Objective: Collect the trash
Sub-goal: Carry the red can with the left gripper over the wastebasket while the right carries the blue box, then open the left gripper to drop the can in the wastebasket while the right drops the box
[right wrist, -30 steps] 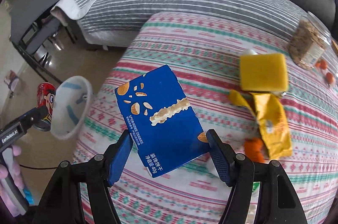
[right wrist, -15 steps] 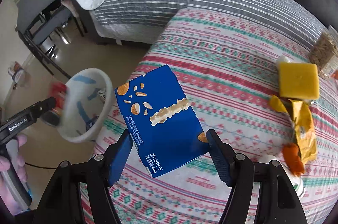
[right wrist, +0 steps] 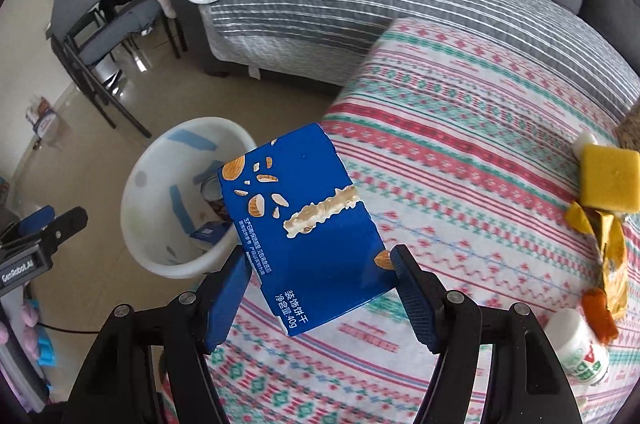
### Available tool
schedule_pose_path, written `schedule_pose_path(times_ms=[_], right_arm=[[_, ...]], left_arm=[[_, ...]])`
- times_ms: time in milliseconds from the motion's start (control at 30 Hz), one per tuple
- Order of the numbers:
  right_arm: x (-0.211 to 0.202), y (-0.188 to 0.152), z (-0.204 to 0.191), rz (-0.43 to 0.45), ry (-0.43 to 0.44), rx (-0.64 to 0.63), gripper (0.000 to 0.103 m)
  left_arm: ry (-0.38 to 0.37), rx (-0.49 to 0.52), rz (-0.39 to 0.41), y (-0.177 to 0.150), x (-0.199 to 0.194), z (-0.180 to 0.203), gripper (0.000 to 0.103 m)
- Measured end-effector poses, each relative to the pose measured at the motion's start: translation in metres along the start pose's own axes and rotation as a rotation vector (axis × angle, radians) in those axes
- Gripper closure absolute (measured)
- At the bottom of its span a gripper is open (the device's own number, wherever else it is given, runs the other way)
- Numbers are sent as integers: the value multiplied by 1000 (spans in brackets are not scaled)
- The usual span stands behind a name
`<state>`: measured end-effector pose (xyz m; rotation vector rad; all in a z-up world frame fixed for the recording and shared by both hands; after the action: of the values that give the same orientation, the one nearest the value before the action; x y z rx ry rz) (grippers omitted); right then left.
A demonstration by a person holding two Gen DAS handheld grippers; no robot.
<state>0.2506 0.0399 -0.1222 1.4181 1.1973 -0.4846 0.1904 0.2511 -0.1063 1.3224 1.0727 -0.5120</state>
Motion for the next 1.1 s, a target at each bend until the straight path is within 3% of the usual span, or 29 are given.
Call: schedule_pose_path(times_ms=[400, 833, 933, 1100], right_arm=[[31, 19, -48, 42, 55, -28, 30], [53, 31, -64, 92, 152, -63, 27], [52, 30, -69, 92, 135, -82, 19], [43, 24, -72, 98, 103, -118, 18]], left_arm=[[17, 16, 9, -12, -6, -26, 5], [14, 0, 0, -18, -4, -39, 5], [18, -2, -2, -19, -4, -40, 5], [12, -11, -2, -19, -6, -39, 5]])
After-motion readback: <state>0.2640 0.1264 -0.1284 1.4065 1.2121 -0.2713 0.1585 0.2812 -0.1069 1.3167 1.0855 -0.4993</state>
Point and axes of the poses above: each gripper's, at about its wrist camera, not at the fingertips, and x roughly the way its jaws point, z to its right, y to its top, the point moved 7 cm from there along x, roughly the way its jaws point, and after that the axes turned 8 degrees about y, right-handed, at the moved point
